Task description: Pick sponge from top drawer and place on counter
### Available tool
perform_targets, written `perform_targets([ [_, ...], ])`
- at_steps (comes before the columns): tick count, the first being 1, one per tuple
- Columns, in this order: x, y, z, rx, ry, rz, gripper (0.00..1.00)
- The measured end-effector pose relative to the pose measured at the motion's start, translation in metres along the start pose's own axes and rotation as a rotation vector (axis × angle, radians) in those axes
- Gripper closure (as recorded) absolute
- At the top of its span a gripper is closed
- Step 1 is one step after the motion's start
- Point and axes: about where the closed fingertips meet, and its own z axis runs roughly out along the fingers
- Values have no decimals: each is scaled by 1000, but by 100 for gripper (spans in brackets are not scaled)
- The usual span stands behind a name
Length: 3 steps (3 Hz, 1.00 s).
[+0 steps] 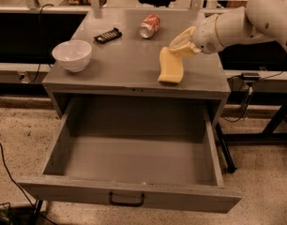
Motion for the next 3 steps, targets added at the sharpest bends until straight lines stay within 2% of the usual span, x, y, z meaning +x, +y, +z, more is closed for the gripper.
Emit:
perform_targets([
  [2, -1, 0, 9, 1, 1, 5, 12],
  [3, -1, 1, 11, -3, 0, 5, 0],
])
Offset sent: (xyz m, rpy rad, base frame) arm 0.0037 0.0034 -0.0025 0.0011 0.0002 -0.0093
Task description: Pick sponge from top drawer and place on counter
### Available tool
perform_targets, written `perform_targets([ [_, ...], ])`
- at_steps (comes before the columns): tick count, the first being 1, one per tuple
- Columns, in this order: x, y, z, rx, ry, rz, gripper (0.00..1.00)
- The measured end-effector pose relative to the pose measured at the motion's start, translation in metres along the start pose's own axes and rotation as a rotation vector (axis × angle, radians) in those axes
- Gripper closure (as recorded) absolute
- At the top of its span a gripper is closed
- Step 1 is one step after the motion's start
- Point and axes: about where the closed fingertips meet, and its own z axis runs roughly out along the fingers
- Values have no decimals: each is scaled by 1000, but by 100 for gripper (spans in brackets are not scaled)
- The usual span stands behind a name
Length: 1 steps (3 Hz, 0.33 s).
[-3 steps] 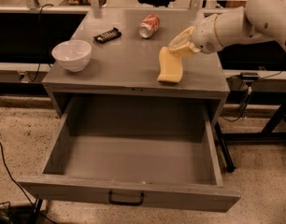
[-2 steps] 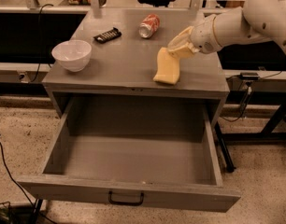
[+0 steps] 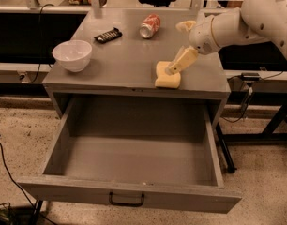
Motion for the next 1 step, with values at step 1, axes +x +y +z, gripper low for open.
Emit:
perform_targets([
  [1, 0, 0, 0, 0, 0, 0, 0],
])
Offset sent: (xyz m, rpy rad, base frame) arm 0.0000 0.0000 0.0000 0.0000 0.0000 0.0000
